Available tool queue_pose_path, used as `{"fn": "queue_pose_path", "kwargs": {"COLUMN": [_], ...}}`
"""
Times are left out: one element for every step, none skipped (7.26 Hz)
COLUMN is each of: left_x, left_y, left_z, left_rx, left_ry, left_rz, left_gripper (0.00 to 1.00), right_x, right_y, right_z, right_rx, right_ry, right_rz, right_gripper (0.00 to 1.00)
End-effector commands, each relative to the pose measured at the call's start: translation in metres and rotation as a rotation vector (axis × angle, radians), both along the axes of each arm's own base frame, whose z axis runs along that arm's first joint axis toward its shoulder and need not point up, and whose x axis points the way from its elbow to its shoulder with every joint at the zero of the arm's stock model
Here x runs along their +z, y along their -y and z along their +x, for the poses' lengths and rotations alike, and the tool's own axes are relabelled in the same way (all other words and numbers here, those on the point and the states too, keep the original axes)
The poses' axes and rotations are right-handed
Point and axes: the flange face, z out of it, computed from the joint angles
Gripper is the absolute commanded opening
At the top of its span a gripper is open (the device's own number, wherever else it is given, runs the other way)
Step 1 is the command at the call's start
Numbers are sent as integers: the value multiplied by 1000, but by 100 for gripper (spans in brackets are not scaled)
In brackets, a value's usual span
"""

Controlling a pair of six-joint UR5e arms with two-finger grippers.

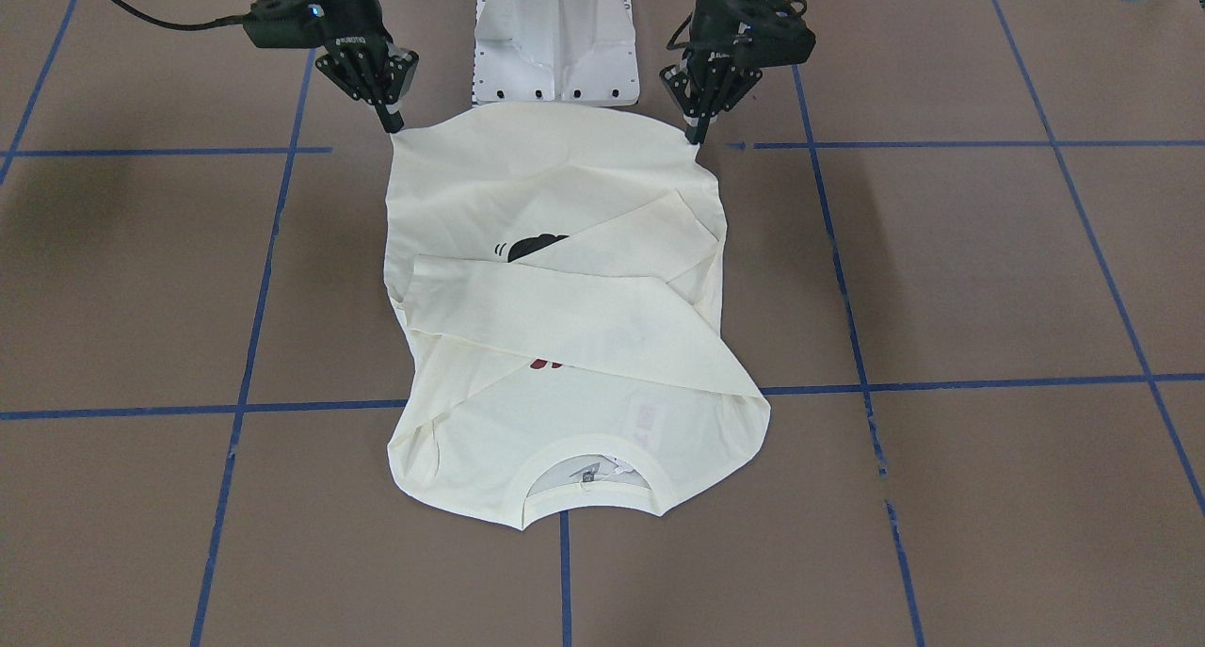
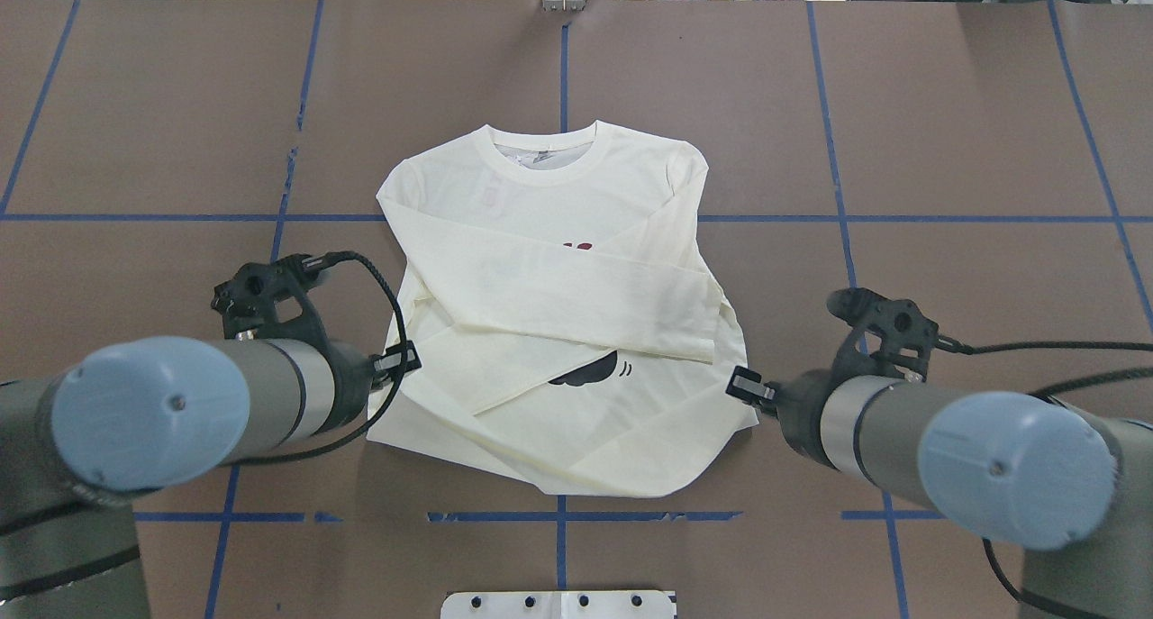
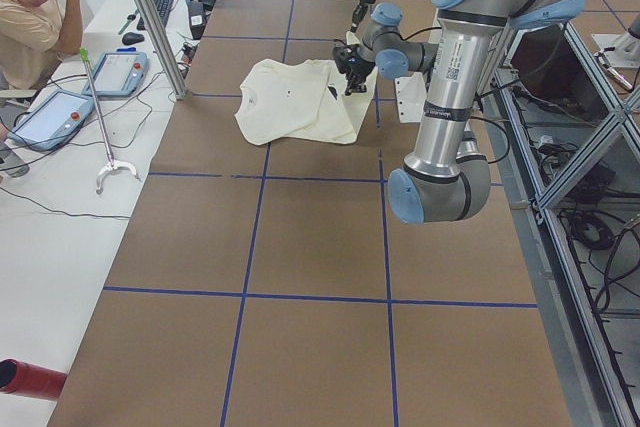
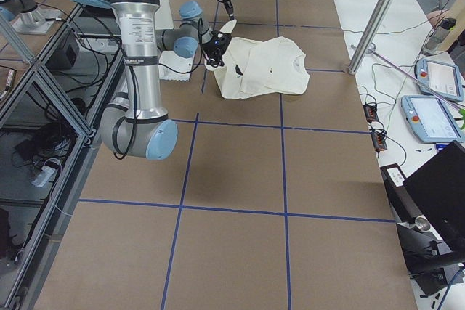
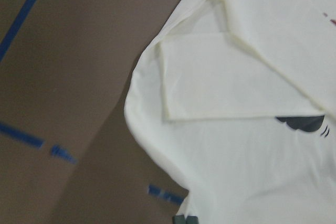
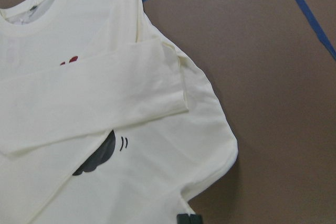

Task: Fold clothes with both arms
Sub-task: 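Lift the hem with both grippers and fold it up toward the collar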

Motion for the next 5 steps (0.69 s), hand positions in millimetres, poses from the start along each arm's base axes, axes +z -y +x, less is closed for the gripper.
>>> {"fn": "queue_pose_path", "kwargs": {"left_x": [38, 48, 66, 83, 103], "left_y": [88, 117, 145, 166, 195], "left_z": [3, 16, 25, 37, 41], "left_rx": [-64, -92, -123, -142, -176], "left_ry": [79, 67, 78, 80, 82], "left_rz": [60, 70, 65, 66, 69], "left_gripper": [0, 0, 0, 0, 0], "right_x": [25, 33, 43, 54, 60], "right_y": [103, 138, 182, 212, 242], "right_z": [-18, -27, -45, -62, -79], "right_rx": [-2, 33, 68, 78, 101], "right_ry": [-125, -162, -206, -232, -215], "right_rz": [37, 21, -7, -13, -6], "right_gripper": [0, 0, 0, 0, 0]}}
